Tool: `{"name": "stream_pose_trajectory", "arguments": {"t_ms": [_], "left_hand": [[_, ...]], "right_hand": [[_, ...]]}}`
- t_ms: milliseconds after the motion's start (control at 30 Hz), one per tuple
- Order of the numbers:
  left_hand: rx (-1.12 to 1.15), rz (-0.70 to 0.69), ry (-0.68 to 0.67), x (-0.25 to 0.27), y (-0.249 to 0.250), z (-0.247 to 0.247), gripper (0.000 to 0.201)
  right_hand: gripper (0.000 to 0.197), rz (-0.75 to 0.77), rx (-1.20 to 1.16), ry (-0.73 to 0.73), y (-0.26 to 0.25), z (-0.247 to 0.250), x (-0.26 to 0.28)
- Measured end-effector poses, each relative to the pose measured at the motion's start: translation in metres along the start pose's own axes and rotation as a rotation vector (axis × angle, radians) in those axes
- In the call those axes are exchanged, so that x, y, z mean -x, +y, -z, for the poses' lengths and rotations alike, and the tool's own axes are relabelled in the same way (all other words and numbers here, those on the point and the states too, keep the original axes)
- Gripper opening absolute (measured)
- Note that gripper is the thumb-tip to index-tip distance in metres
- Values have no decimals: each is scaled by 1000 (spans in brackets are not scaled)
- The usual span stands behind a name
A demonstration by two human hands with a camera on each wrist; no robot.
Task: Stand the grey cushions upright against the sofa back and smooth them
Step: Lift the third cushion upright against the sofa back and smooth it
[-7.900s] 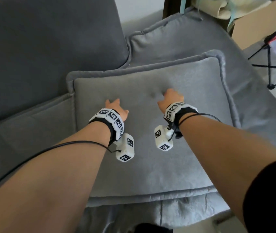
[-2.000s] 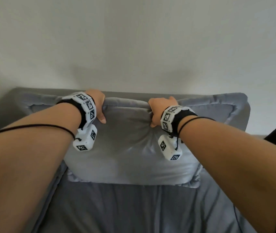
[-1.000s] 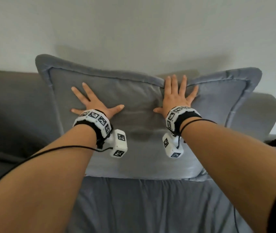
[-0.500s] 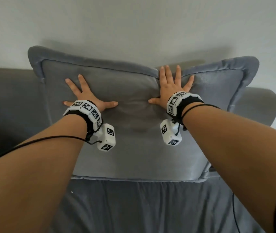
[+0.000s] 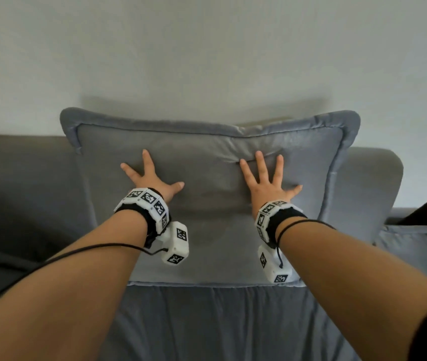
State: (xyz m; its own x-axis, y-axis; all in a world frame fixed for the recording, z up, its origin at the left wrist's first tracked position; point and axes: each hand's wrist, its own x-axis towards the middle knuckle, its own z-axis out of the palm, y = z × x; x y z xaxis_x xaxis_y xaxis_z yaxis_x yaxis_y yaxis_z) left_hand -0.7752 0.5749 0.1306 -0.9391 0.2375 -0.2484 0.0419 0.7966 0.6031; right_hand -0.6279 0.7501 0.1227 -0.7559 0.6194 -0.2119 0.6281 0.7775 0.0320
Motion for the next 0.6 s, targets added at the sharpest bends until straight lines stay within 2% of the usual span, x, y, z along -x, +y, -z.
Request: {"name": "stream_pose_trajectory", "arguments": {"t_ms": [167, 333, 600], "left_hand": [[-119, -32, -92, -9, 8, -14, 112], [-103, -38, -173, -32, 9, -11, 114], [-119, -59, -203, -42, 9, -13, 114]], "right_hand": [[126, 0, 30, -38, 5, 3, -12], [126, 16, 37, -79, 6, 8, -27], [127, 16, 58, -81, 3, 6, -37]]}}
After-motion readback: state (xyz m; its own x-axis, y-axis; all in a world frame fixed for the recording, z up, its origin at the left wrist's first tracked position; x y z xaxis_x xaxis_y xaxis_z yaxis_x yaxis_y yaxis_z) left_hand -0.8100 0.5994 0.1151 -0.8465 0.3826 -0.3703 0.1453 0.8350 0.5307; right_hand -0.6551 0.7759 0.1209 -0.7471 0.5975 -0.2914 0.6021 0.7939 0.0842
